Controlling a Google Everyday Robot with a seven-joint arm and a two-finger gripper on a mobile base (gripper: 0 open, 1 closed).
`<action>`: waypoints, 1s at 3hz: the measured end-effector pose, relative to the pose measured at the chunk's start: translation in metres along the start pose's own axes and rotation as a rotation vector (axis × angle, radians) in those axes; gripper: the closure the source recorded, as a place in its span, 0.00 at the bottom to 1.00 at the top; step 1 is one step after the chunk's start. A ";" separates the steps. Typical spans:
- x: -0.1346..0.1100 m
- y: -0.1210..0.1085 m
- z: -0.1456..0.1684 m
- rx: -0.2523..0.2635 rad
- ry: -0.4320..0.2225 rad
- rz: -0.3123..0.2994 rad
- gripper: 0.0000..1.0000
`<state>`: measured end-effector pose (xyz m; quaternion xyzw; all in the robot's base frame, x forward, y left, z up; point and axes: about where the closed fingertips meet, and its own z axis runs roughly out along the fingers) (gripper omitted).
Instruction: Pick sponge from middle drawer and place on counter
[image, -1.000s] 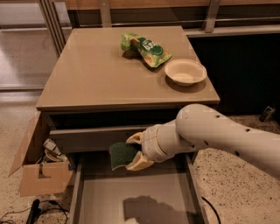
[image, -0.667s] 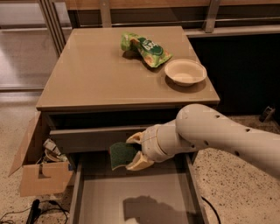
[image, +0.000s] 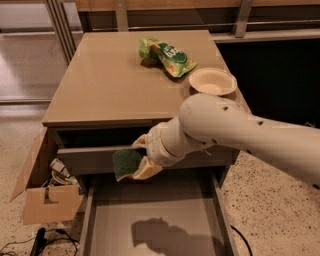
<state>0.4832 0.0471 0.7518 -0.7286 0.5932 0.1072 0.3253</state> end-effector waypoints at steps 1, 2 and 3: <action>-0.031 -0.090 -0.025 0.019 0.035 -0.067 1.00; -0.036 -0.095 -0.028 0.026 0.030 -0.074 1.00; -0.042 -0.095 -0.026 0.017 0.026 -0.090 1.00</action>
Offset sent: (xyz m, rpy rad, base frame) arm 0.1047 0.0098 0.0927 -0.0344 -0.0748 0.0153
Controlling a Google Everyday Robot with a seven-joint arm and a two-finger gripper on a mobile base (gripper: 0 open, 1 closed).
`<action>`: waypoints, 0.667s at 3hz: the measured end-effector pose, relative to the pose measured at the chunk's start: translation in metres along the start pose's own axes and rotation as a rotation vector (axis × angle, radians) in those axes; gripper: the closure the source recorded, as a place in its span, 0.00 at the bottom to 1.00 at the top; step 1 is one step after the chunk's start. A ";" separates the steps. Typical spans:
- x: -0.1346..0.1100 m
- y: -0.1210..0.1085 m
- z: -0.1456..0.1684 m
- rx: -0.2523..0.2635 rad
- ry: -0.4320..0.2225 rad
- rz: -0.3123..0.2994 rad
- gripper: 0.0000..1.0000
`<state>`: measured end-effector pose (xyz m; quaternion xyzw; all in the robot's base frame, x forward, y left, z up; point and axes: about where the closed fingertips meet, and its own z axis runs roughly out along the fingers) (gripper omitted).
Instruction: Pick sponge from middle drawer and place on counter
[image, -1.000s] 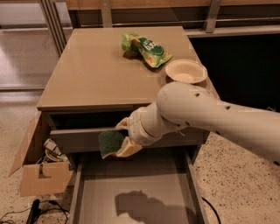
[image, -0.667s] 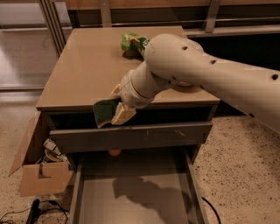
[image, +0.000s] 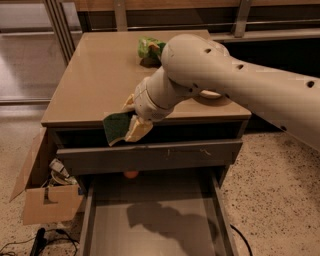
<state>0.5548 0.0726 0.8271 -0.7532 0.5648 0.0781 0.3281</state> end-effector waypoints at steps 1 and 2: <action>-0.014 -0.021 -0.003 0.003 -0.008 -0.036 1.00; -0.018 -0.049 -0.010 0.017 -0.024 -0.044 1.00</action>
Offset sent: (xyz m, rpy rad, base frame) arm 0.0653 0.0160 0.0618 0.0420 -0.0530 0.0344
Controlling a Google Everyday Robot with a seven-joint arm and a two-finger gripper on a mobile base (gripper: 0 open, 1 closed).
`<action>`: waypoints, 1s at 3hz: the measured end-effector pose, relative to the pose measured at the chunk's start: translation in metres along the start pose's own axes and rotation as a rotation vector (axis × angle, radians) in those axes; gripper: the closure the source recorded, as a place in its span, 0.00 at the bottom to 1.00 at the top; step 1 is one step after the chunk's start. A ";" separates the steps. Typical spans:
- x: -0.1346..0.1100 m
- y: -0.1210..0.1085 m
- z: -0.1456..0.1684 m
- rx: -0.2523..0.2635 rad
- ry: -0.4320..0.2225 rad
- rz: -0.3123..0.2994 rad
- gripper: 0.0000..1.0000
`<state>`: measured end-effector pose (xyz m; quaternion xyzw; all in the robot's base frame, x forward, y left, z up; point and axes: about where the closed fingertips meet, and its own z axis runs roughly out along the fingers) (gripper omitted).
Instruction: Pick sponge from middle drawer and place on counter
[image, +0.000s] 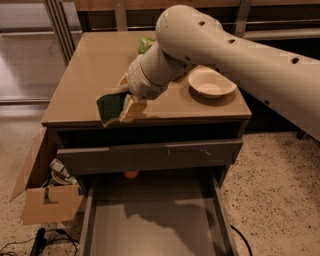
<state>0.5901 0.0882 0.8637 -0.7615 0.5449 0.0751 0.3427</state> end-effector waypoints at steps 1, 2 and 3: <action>0.009 -0.024 -0.007 0.029 0.003 0.032 1.00; 0.026 -0.045 -0.016 0.123 0.040 0.127 1.00; 0.034 -0.056 -0.017 0.182 0.064 0.181 1.00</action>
Offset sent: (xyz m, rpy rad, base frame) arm 0.0685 -0.0383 0.0272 0.0985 -0.0671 -0.3311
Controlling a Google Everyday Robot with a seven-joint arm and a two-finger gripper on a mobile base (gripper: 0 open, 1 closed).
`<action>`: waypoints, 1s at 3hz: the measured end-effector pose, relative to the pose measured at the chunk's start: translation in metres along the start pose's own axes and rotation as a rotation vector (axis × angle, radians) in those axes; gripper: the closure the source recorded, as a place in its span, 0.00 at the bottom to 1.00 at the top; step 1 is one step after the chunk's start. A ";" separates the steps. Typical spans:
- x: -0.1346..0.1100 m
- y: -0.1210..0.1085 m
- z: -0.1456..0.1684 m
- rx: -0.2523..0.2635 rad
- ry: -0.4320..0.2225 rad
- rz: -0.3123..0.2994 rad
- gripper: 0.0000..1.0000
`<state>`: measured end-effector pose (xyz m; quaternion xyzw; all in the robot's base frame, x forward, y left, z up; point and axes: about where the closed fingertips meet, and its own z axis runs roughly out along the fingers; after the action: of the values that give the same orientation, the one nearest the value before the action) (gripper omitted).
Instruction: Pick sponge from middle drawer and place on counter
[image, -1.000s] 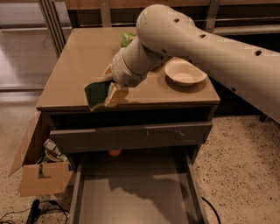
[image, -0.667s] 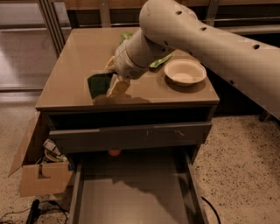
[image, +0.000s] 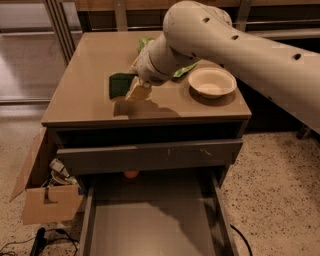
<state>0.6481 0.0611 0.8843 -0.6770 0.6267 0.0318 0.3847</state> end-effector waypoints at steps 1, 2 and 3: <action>0.012 -0.008 0.004 0.018 0.035 0.026 1.00; 0.031 -0.011 0.011 0.008 0.048 0.064 1.00; 0.047 -0.008 0.021 -0.014 0.042 0.107 1.00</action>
Offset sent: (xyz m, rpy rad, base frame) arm 0.0344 -0.0372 -0.0348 -0.0028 0.0750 -0.1119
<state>0.6741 0.0332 0.8489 -0.6458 0.6696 0.0424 0.3643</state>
